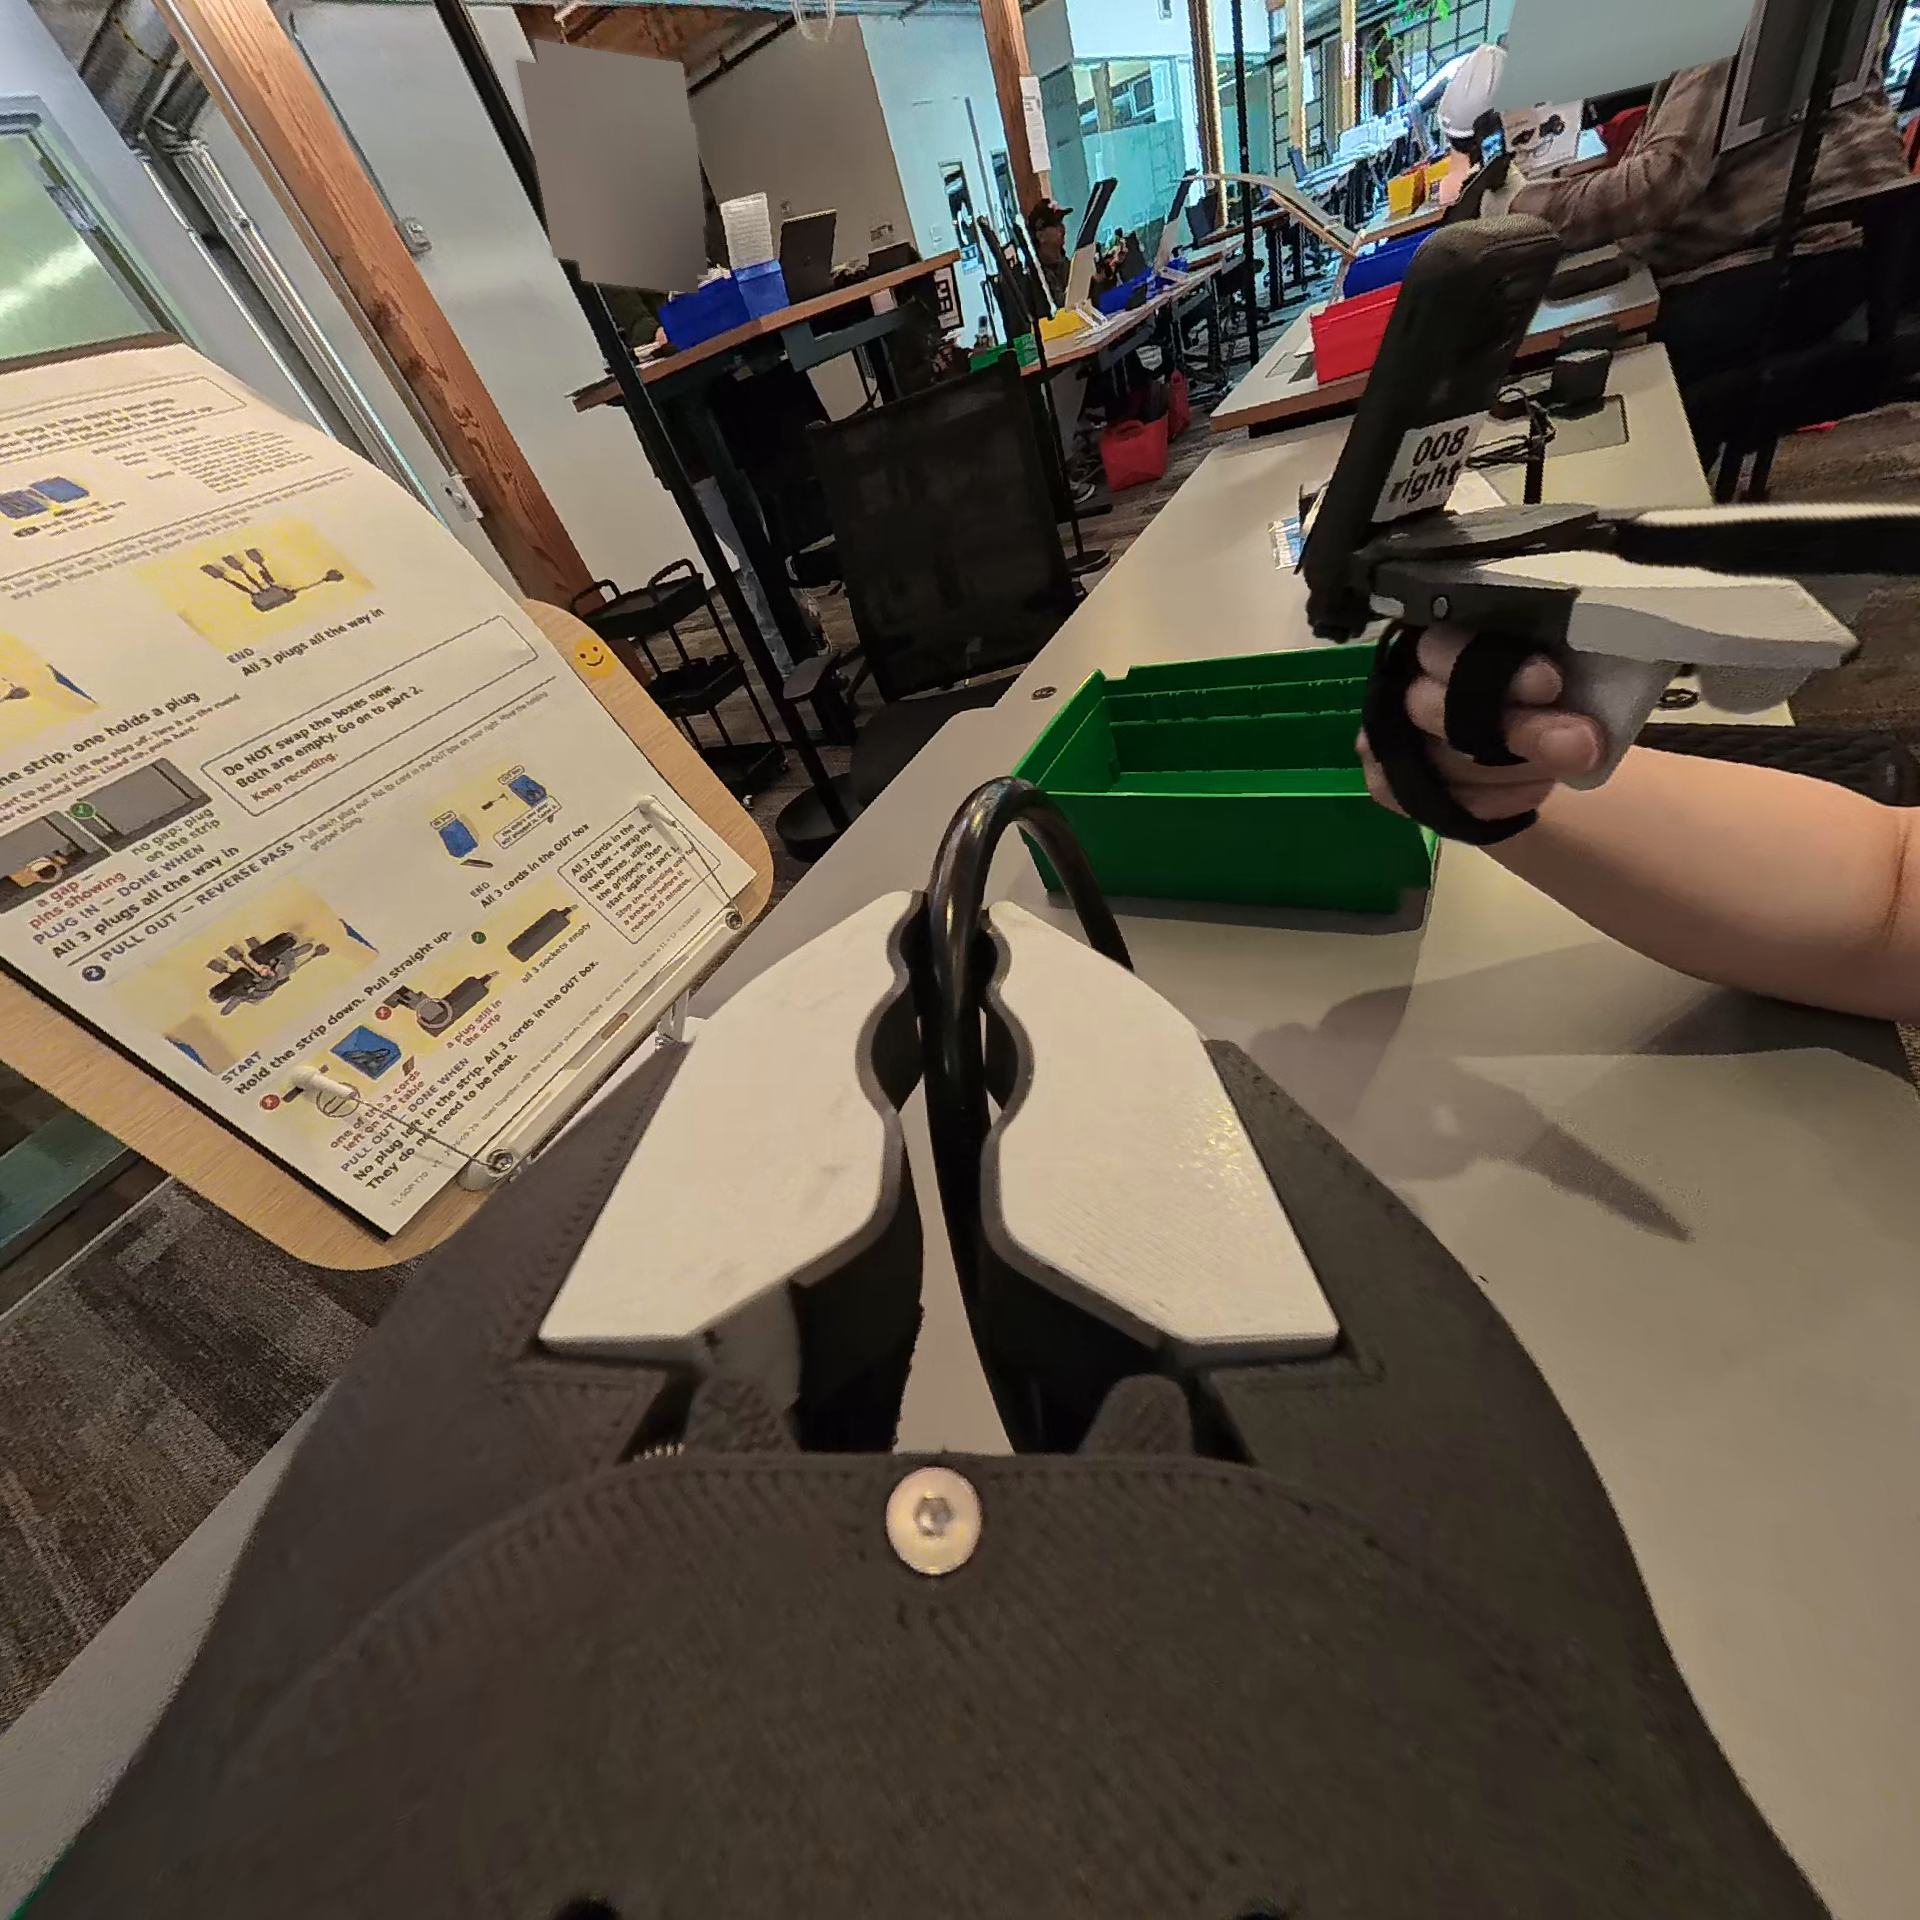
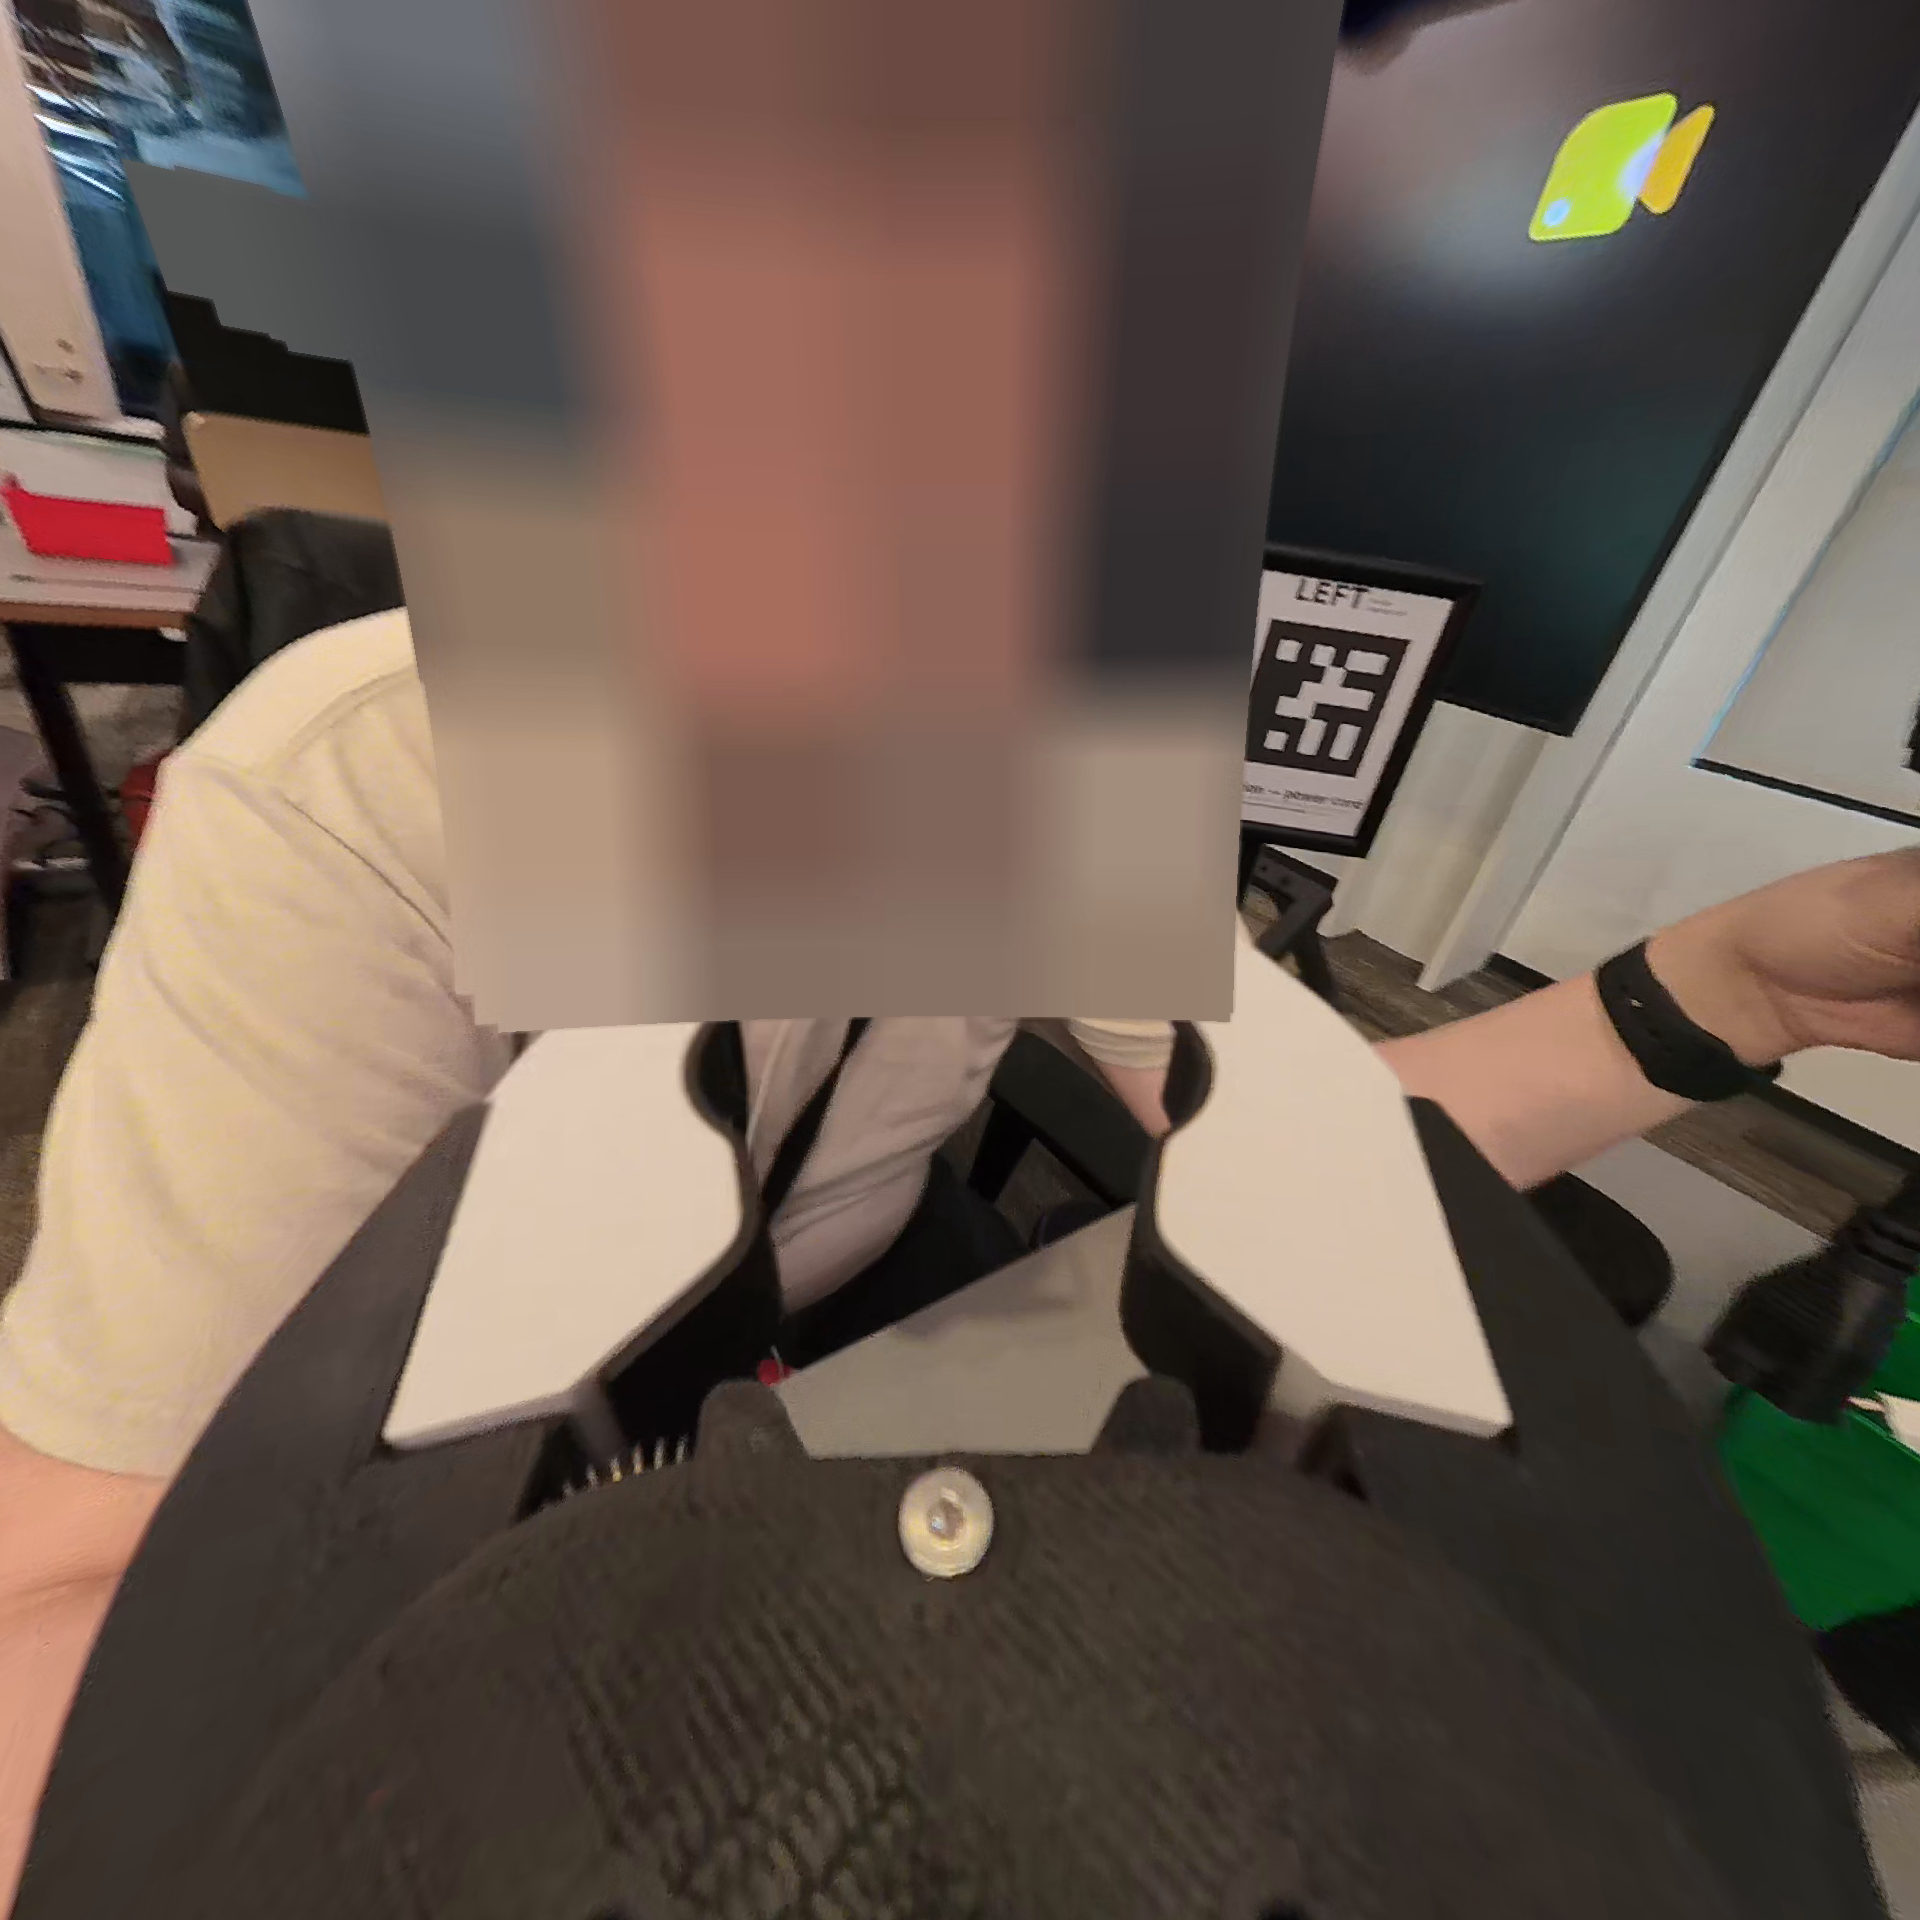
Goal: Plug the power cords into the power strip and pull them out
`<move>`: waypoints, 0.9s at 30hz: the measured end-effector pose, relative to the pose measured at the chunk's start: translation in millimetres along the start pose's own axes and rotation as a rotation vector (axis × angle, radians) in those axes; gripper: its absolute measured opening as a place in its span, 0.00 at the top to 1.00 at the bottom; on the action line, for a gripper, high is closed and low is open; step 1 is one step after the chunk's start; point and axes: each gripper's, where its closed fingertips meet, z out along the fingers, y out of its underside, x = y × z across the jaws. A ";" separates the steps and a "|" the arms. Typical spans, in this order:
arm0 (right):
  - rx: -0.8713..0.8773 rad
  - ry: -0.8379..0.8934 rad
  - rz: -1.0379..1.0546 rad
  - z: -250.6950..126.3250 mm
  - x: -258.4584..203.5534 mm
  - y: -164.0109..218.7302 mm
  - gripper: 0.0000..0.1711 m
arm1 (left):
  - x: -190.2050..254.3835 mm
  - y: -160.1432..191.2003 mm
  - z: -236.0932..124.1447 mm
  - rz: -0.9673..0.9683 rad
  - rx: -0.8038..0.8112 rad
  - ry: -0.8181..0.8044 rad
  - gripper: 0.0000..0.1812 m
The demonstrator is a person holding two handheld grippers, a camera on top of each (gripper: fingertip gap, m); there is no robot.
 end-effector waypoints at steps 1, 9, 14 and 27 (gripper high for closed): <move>-0.011 0.032 -0.008 -1.8 5.2 1.8 0.57 | 0.4 0.0 0.5 -0.001 0.000 0.003 0.97; -0.288 0.724 0.025 -63.9 109.3 43.0 1.00 | 15.2 6.9 24.2 -0.010 -0.033 0.068 0.97; -0.431 0.904 0.198 -84.4 135.5 79.0 0.71 | 27.3 17.0 43.5 0.020 -0.089 0.101 0.98; -1.011 0.831 0.193 -106.8 122.3 169.3 0.66 | 48.5 40.4 62.1 0.148 -0.219 0.169 0.97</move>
